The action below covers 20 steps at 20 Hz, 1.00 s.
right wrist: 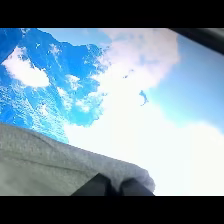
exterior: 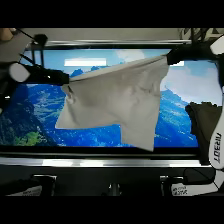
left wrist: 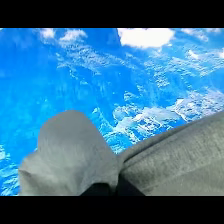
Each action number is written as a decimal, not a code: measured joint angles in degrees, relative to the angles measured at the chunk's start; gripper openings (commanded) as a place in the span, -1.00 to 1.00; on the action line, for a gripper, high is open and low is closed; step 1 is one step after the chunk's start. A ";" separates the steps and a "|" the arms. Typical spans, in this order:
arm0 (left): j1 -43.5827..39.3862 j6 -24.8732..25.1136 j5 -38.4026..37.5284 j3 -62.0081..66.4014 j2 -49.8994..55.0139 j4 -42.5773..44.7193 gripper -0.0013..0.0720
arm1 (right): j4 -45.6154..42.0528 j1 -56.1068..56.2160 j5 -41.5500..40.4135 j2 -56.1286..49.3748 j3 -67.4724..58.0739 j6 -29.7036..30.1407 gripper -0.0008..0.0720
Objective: Fold the shirts.
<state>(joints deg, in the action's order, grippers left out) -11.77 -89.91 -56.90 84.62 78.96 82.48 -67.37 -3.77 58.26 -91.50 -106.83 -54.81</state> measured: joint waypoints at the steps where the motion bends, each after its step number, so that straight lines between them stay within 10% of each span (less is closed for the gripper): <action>1: 0.02 -0.35 0.92 -0.04 2.95 -0.72 -0.86 | 0.94 -0.02 -1.01 -2.12 0.00 -1.31 -0.92; 4: 0.07 -1.20 2.54 0.09 9.86 -4.61 -0.62 | 3.23 0.00 -1.66 -7.74 0.00 -3.78 -0.92; 6: 0.07 -2.60 2.84 0.15 13.20 -7.56 0.40 | 4.46 0.02 -0.83 -10.47 -0.02 -4.68 -0.54; 9: 1.66 -4.83 0.94 1.33 15.85 -10.78 0.48 | 5.75 -0.35 0.92 -12.17 -0.26 -5.03 0.41; 20: 22.49 -0.22 -20.92 -11.23 8.22 -10.51 0.42 | 2.58 -11.87 24.28 -10.73 5.07 -1.38 0.17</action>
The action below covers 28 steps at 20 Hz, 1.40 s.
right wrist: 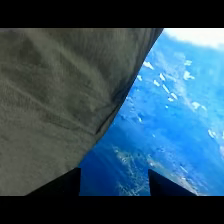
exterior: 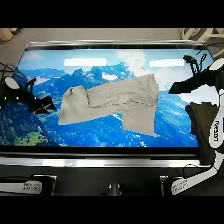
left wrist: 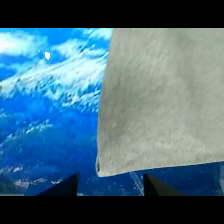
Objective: Fold the shirts.
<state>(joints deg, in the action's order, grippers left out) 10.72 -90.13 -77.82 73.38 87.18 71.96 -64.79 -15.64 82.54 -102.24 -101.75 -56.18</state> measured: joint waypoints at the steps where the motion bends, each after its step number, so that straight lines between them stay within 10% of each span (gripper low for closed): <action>1: 0.48 0.72 0.92 -3.10 -0.68 -0.87 0.42 | 0.07 -0.20 1.07 -0.04 1.09 0.39 0.16; 13: -0.28 3.48 11.26 -14.40 1.09 -9.05 0.42 | -0.26 2.95 3.96 -4.26 4.26 2.69 0.20; 14: -0.79 3.54 11.58 -14.47 1.38 -9.07 0.21 | -0.31 3.17 3.98 -4.55 4.33 2.75 0.21; 16: -1.70 3.56 12.76 -14.62 2.05 -8.90 -0.84 | -0.28 3.50 3.93 -4.98 4.94 2.93 0.21; 28: -2.99 4.48 14.40 -12.74 -0.42 -8.61 -0.86 | 7.43 3.67 -1.11 -8.35 11.50 4.81 -0.05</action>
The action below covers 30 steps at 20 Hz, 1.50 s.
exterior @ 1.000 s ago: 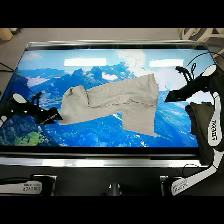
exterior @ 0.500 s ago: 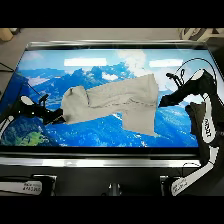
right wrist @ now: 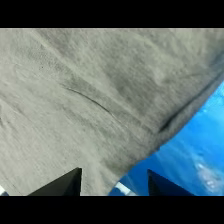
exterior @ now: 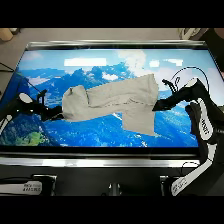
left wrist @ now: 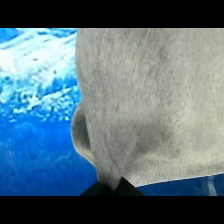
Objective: Fold the shirts.
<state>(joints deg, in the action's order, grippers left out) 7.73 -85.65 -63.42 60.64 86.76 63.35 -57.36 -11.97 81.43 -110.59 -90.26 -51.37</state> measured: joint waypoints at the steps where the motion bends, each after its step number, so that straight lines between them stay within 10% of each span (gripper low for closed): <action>1: 0.02 0.07 -0.17 0.02 -0.48 -0.13 -0.86 | 1.11 0.00 -0.90 -0.42 0.11 0.02 -0.41; 2: 0.00 0.15 -0.13 0.04 -0.90 -0.17 -0.86 | 1.66 0.07 -1.99 -0.72 0.22 0.07 -0.93; 10: 0.00 1.68 0.48 6.49 -11.54 -0.35 -0.88 | 4.85 0.07 -4.66 8.09 -2.69 4.44 -0.93; 22: -0.50 0.96 16.85 37.83 -49.31 -0.09 -0.87 | -5.20 -0.37 -28.61 66.07 -13.51 8.79 -0.94; 30: -0.55 0.26 11.80 39.19 -47.89 2.99 -0.87 | -7.93 -0.37 -31.67 67.58 -13.77 8.59 -0.93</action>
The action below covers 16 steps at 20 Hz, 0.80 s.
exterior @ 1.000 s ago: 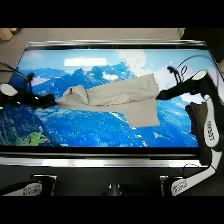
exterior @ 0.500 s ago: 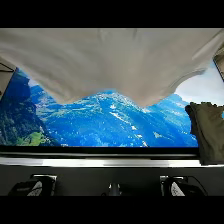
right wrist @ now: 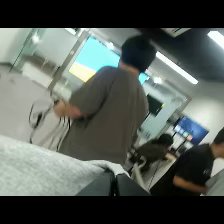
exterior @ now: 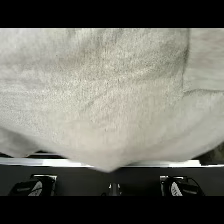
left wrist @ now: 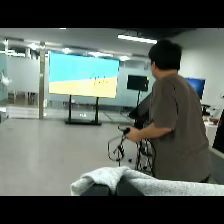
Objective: Fold the shirts.
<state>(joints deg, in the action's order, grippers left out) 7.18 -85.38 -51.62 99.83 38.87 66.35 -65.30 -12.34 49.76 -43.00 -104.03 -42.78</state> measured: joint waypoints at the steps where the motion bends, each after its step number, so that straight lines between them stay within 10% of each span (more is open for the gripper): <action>1: 0.00 -0.04 -2.69 0.00 1.49 0.79 -0.87 | -0.13 0.02 1.51 -1.40 -0.02 0.00 -0.93; 9: -0.20 0.20 -16.31 -11.23 20.83 2.67 -0.87 | -0.33 0.24 24.83 -27.85 0.02 -1.49 -0.93; 16: -0.22 1.81 -8.31 -16.00 44.74 2.03 -0.87 | 0.50 4.87 17.46 -54.21 0.00 -4.74 -0.93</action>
<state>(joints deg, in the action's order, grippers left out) 6.96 -83.57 -59.92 83.83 83.61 68.38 -64.79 -7.46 67.22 -97.21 -104.03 -47.53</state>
